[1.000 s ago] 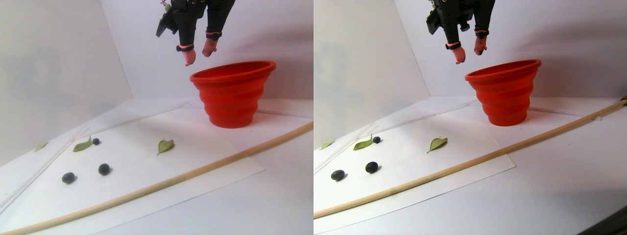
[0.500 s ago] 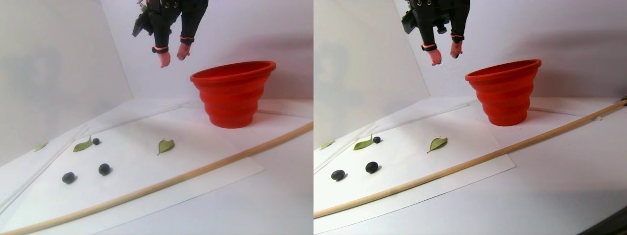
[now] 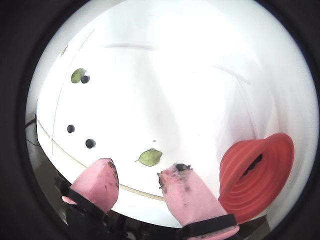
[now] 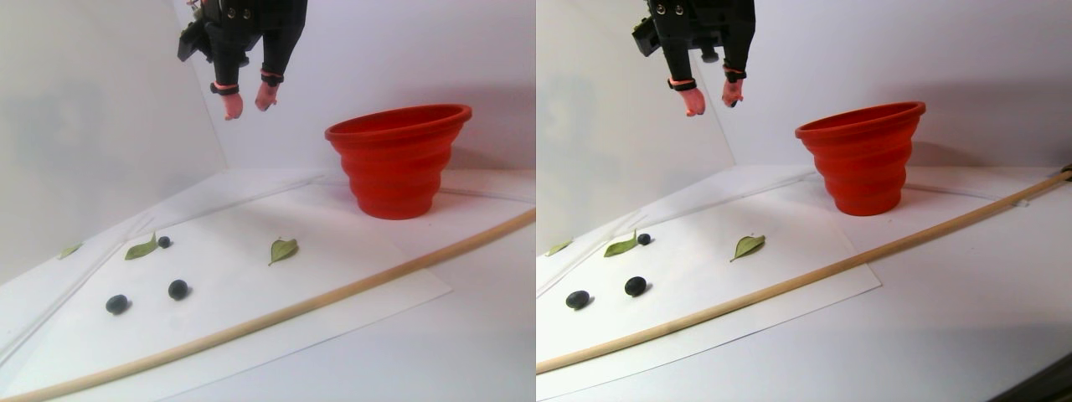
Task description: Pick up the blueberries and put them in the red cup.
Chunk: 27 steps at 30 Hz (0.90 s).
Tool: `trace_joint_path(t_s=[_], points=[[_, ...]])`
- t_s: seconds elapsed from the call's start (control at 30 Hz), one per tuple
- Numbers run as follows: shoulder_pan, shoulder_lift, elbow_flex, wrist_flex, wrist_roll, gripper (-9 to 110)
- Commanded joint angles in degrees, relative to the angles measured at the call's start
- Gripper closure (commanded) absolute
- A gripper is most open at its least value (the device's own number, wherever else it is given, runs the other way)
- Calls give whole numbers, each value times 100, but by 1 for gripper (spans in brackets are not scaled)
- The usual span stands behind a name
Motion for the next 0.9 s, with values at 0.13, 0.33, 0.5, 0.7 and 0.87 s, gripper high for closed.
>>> trace_joint_path(t_s=[0.13, 0.33, 0.5, 0.7, 0.87], points=[[-527, -264, 97, -264, 105, 85], [-861, -624, 193, -659, 237, 85], [-1055, -879, 281, -958, 316, 85], [-1257, -1310, 378, -1345, 360, 85], [-1354, -1793, 360, -1688, 316, 85]])
